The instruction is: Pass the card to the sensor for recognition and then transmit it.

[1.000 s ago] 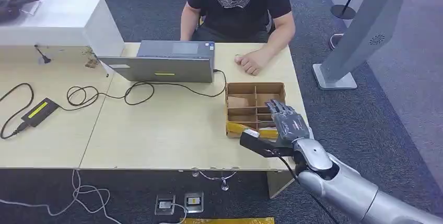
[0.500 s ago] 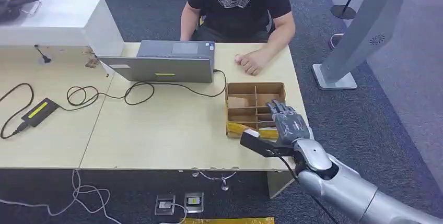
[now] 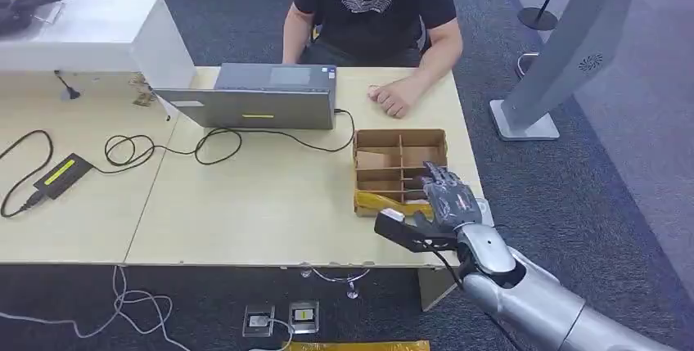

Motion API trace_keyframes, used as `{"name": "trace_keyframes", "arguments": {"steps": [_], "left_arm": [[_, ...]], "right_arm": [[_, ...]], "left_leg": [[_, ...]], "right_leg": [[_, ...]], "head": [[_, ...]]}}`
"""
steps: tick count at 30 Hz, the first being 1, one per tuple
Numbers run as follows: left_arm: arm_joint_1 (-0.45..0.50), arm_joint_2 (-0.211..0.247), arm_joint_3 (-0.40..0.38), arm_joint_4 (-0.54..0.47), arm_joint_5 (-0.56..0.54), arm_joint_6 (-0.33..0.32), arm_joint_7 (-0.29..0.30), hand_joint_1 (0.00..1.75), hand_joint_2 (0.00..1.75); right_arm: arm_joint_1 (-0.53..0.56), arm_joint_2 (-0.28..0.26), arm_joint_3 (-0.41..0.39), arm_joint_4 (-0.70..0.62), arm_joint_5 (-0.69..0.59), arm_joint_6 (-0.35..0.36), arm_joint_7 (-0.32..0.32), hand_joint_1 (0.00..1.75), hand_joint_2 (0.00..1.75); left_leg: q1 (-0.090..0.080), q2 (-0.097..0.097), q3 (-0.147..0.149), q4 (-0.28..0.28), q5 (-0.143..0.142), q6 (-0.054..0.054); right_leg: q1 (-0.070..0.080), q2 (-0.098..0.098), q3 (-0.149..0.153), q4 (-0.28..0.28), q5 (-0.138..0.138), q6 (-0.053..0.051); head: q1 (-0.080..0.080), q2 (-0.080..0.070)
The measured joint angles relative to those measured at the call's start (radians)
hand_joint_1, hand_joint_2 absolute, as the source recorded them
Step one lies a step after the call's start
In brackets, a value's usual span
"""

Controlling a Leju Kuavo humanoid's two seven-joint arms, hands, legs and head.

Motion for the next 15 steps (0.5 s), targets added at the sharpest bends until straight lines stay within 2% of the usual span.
{"name": "trace_keyframes", "arguments": {"steps": [15], "left_arm": [[-0.001,0.001,-0.001,0.000,-0.003,-0.004,-0.001,0.00,0.00]], "right_arm": [[0.024,0.018,-0.030,0.013,0.002,0.000,-0.001,1.75,1.75]], "left_leg": [[0.000,0.000,0.000,0.000,0.000,0.000]], "right_leg": [[0.000,0.000,0.000,0.000,0.000,0.000]], "head": [[0.000,0.000]]}}
